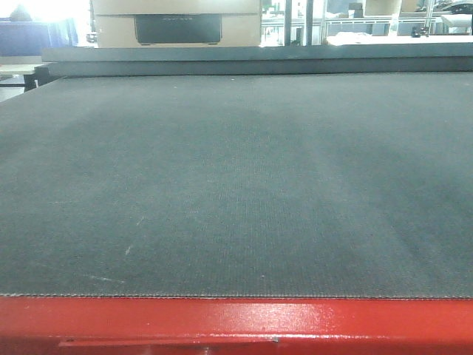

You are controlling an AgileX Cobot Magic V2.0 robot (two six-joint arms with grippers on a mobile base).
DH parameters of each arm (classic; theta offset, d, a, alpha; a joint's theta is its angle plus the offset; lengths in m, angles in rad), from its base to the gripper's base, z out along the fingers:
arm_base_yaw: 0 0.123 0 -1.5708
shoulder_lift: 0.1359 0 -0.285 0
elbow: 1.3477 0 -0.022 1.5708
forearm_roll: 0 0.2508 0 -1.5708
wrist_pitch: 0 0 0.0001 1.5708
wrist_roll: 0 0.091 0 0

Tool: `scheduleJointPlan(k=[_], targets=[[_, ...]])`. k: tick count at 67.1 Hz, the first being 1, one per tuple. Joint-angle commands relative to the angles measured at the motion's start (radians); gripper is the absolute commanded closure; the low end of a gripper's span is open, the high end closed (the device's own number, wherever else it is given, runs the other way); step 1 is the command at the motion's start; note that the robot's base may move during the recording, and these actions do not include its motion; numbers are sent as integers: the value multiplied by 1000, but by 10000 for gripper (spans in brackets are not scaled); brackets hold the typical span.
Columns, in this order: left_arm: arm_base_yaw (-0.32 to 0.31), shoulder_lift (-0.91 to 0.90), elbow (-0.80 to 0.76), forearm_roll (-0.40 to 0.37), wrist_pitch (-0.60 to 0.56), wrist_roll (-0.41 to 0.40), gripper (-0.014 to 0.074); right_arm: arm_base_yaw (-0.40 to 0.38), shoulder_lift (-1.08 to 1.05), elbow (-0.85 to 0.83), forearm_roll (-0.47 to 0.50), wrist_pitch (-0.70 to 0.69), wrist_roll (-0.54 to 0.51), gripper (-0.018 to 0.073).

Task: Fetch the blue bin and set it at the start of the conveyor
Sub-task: 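Drive up to the red-framed conveyor holding the teal bin, then lower the teal bin onto the grey belt with both grippers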

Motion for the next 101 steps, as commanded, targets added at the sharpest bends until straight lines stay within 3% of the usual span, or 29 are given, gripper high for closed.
scheduleJointPlan(k=[1,56,60,73,79,89,101], targets=[[1,-15,-14,-49,-51,-18,708,-5,-10,-6,-4,-39,-21,711],[1,-15,-14,-49,-49,-18,708,-5,-10,-6,2,-28,-21,711],[1,-16,-16,-53,-25,-18,708,-5,-22,-10,2,30,-21,711],[-10,-8,-13,-60,244,-18,708,-5,-59,-18,-45,197,-21,711],[-22,4,30,-58,296,-18,708,-5,-56,-7,-74,246,-21,711],[-47,35,160,-58,226,-18,708,-5,-39,93,-93,250,-21,711],[-59,86,296,-58,126,-18,708,-5,-1,307,-85,129,-21,711]])
